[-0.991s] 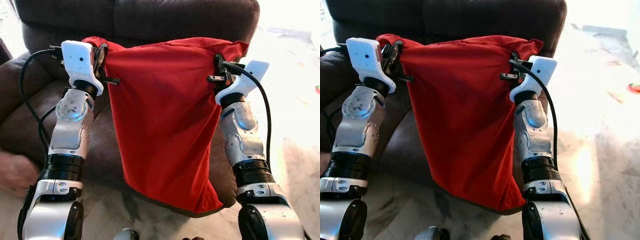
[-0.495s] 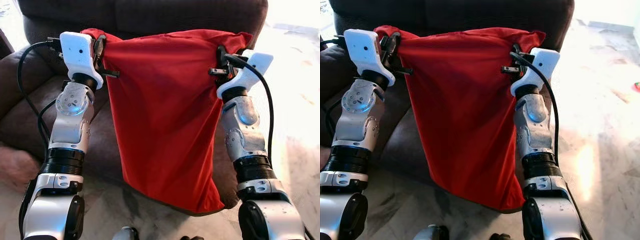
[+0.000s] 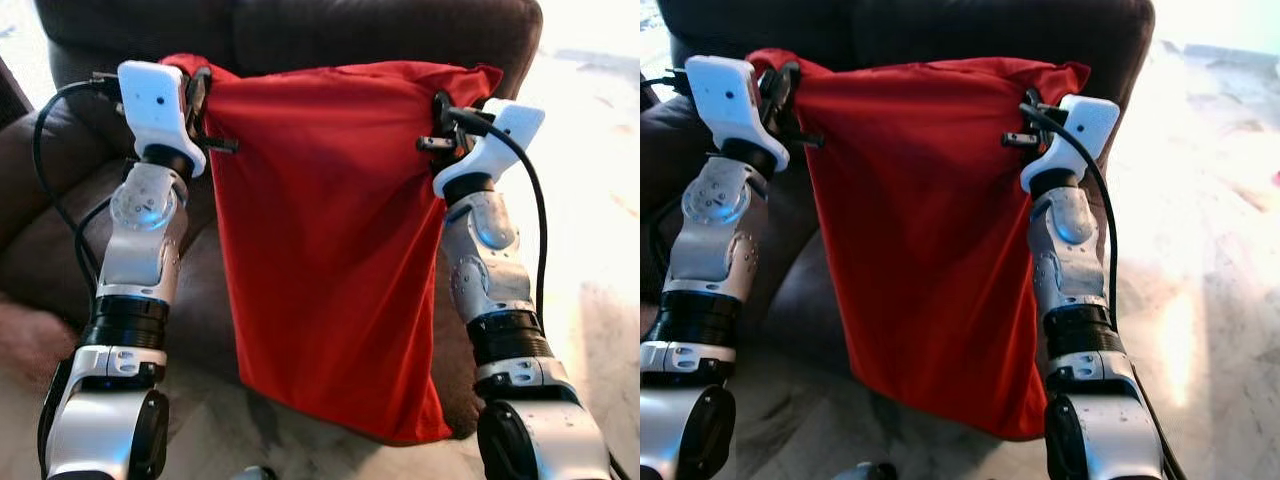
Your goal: Move the pillow to the sofa from floor
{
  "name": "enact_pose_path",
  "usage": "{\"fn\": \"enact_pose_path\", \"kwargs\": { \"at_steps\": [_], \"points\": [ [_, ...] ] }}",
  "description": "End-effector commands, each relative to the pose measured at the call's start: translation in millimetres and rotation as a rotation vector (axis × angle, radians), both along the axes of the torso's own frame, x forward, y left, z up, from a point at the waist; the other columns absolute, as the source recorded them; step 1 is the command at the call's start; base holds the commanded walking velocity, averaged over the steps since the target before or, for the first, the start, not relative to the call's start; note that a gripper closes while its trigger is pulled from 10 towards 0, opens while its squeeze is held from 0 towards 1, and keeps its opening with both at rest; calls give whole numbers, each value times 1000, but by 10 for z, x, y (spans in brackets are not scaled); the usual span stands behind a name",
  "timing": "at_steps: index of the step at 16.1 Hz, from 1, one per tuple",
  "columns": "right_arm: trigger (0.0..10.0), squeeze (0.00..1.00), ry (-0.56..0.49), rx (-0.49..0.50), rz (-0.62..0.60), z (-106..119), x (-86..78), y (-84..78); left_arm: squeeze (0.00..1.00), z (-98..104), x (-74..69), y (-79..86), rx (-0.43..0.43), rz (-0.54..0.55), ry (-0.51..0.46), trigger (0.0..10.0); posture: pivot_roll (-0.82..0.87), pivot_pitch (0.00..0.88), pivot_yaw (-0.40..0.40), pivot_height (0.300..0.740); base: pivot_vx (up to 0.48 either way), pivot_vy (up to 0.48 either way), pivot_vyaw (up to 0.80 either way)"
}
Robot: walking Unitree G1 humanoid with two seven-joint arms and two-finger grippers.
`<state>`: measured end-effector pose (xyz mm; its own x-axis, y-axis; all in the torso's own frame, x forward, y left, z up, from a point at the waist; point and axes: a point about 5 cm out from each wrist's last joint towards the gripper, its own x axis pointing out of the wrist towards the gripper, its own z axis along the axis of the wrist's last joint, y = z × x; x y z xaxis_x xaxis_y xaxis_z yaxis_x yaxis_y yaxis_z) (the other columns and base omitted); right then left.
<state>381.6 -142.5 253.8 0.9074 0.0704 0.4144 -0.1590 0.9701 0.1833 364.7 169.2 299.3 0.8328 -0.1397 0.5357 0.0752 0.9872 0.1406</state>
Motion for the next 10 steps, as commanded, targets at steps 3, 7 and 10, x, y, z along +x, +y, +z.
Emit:
{"fn": "enact_pose_path", "kwargs": {
  "at_steps": [3, 7, 10],
  "points": [
    [10000, 0, -130, 14, -21, 320, -59, -29, 0, 149, -53, 57, -7, 18, -74, 10000, 137, 127, 13, 726, 330, 0, 0],
    [10000, 0, -123, 22, -19, 297, -63, -15, 0, 155, -51, 60, -2, 13, -73, 10000, 140, 132, 15, 726, 340, 0, 0],
    [10000, 0, -113, 29, -26, 275, -58, -21, 0, 128, -51, -9, 34, -28, -67, 10000, 142, 133, 17, 726, 199, 0, 0]
  ]
}}
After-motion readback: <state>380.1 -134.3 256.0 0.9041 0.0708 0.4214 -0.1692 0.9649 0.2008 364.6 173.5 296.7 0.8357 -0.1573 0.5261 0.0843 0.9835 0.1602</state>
